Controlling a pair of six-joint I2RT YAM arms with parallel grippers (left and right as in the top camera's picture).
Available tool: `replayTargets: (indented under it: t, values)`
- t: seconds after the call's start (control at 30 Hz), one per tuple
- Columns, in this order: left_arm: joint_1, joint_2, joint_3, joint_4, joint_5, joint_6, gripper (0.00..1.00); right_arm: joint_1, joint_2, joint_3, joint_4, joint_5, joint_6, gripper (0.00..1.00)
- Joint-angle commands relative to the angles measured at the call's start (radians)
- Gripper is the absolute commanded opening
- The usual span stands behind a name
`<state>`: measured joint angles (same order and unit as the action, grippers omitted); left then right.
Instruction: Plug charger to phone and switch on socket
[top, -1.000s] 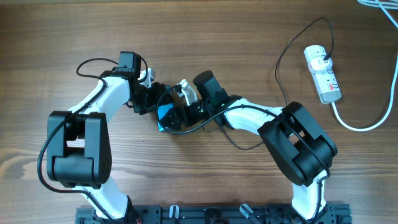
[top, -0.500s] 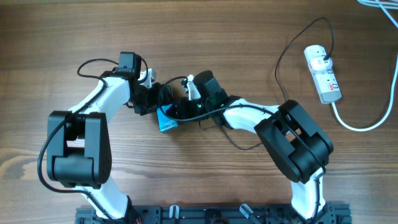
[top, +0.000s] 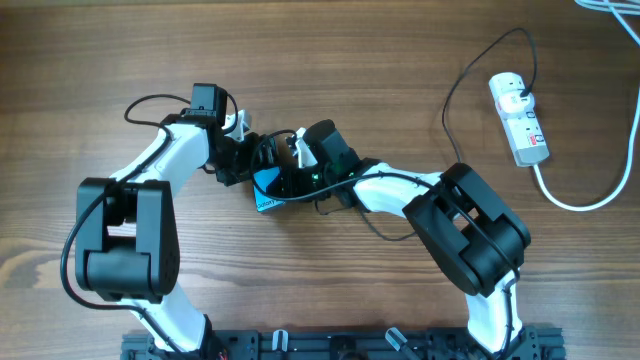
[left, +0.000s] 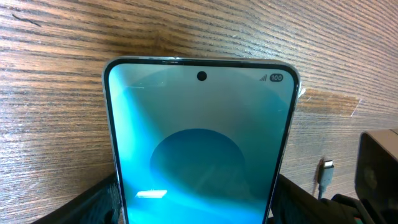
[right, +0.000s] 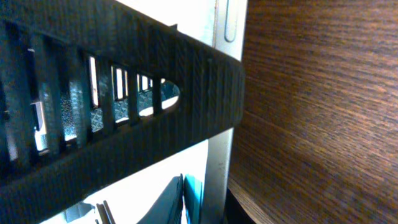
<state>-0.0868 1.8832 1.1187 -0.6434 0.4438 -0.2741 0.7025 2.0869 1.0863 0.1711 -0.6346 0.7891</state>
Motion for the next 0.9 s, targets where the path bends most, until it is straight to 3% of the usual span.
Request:
replayTargets:
  t: [0.0, 0.13, 0.23, 0.43, 0.53, 0.6, 0.73, 0.87]
  values:
    - [-0.007, 0.03, -0.018, 0.001, 0.016, 0.009, 0.74, 0.005, 0.016, 0.0, 0.009, -0.016, -0.003, 0.14]
    - [-0.007, 0.03, -0.018, 0.001, 0.016, 0.009, 0.85, 0.005, 0.016, 0.0, 0.011, -0.016, -0.001, 0.04]
    - [-0.007, 0.03, -0.018, 0.002, 0.016, 0.009, 0.91, 0.001, 0.015, 0.0, 0.028, -0.052, -0.001, 0.04]
    - [0.046, -0.074, -0.018, 0.029, 0.178, 0.011, 0.91, -0.063, 0.015, 0.0, 0.201, -0.336, 0.033, 0.04]
    - [0.071, -0.149, -0.018, 0.035, 0.223, 0.013, 0.85, -0.092, 0.015, 0.0, 0.299, -0.47, 0.056, 0.04]
    - [0.083, -0.186, -0.018, 0.048, 0.354, 0.029, 0.77, -0.107, 0.015, 0.0, 0.341, -0.515, 0.085, 0.04]
    - [0.108, -0.232, -0.018, 0.136, 0.68, 0.035, 0.74, -0.126, 0.015, 0.0, 0.488, -0.604, 0.211, 0.04]
    - [0.112, -0.232, -0.018, 0.271, 0.966, 0.035, 0.68, -0.126, 0.015, 0.0, 0.792, -0.658, 0.439, 0.04]
